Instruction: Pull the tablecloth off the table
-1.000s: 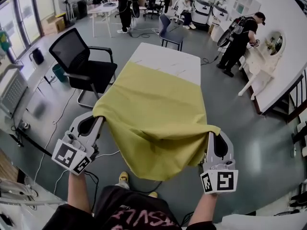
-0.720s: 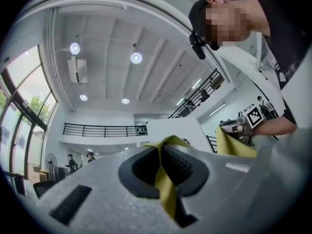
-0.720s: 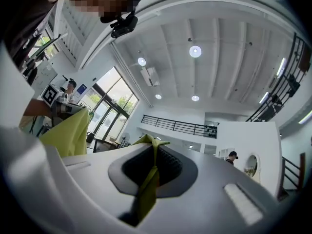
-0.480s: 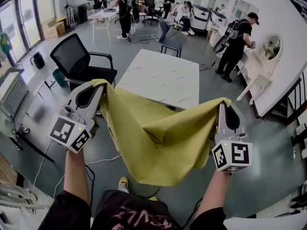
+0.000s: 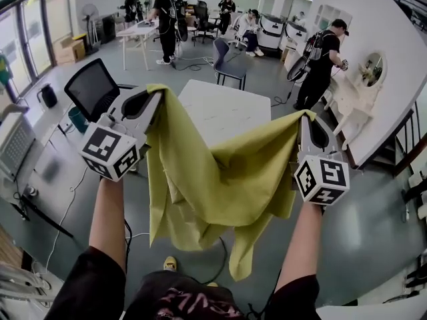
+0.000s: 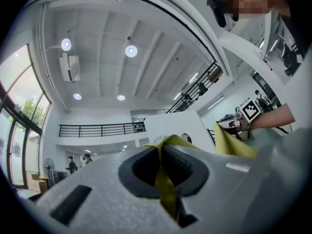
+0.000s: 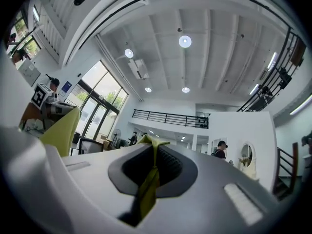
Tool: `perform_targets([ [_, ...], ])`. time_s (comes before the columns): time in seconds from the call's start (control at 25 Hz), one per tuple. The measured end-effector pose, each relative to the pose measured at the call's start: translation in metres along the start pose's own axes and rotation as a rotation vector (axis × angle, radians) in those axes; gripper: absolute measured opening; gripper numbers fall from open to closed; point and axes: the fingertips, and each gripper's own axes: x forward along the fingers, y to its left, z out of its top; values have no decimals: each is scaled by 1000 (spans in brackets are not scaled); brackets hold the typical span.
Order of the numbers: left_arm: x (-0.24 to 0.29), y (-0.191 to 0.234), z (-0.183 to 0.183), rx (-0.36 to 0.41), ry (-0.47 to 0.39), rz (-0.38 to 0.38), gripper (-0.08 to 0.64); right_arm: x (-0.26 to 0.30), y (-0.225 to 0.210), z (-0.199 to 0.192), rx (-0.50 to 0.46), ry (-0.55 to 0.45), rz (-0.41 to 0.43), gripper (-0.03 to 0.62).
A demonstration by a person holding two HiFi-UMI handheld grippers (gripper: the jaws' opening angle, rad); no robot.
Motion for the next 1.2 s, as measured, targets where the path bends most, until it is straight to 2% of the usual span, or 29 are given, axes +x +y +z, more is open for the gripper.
perform_targets([
  [0.16,24,18,-11,-21,37,-18,5,26,-17,-10,-27,76,-20,14],
  [0.32,38,29,-15,-49,54,3,5,31,-25,-11,6,66,-62,14],
  [0.48,33,17,-57,-61,128,-2,5,18,-16,-53,36,119,-78,14],
  [0.64,16,12,-105,-141,190,20,5,4,-14,-96,119,164,-123,14],
  [0.8,6,10,-132,-175,237,41,5,-4,-7,-121,116,204,-114,14],
  [1.2,-11,-3,-162,-184,285,54,5,-26,15,-156,112,269,-97,14],
])
